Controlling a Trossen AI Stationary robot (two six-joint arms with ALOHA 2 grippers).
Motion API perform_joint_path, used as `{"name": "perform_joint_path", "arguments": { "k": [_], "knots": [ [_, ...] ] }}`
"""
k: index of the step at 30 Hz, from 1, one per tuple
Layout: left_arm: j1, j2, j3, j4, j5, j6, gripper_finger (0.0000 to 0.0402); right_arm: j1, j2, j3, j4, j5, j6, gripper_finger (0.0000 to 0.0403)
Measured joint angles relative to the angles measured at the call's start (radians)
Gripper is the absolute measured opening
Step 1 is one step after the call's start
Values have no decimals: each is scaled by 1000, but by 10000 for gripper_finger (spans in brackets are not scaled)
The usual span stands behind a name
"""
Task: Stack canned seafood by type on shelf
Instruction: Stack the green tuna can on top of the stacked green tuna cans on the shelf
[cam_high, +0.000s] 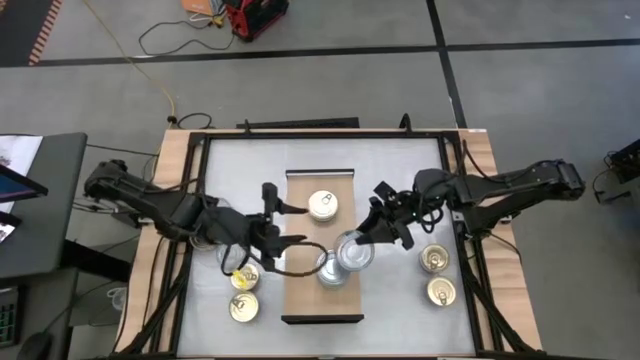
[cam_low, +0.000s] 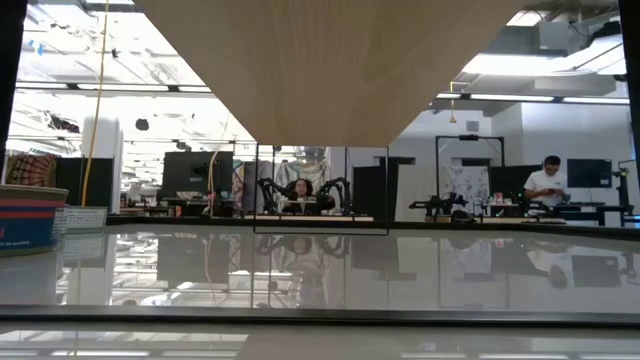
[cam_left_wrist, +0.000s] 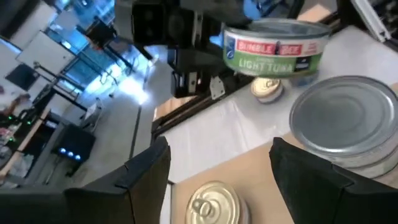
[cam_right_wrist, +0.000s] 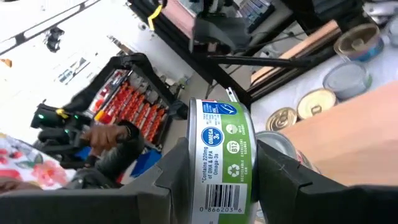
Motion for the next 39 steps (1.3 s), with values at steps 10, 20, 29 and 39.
{"name": "perform_joint_path", "arguments": {
  "k": [10,20,29,39],
  "knots": [
    [-88,-114,-260,264,-85,50,260,-25,32,0,-21,-1,198,167],
    [-183,-106,-265,236,-166,15,260,-4,132,32,-21,3,272,167],
    [-231,-105,-265,240,-176,-9,260,24,208,144,-113,0,273,167],
    [-248,-105,-265,250,-176,-21,260,14,225,156,-131,-3,325,167]
  ]
}}
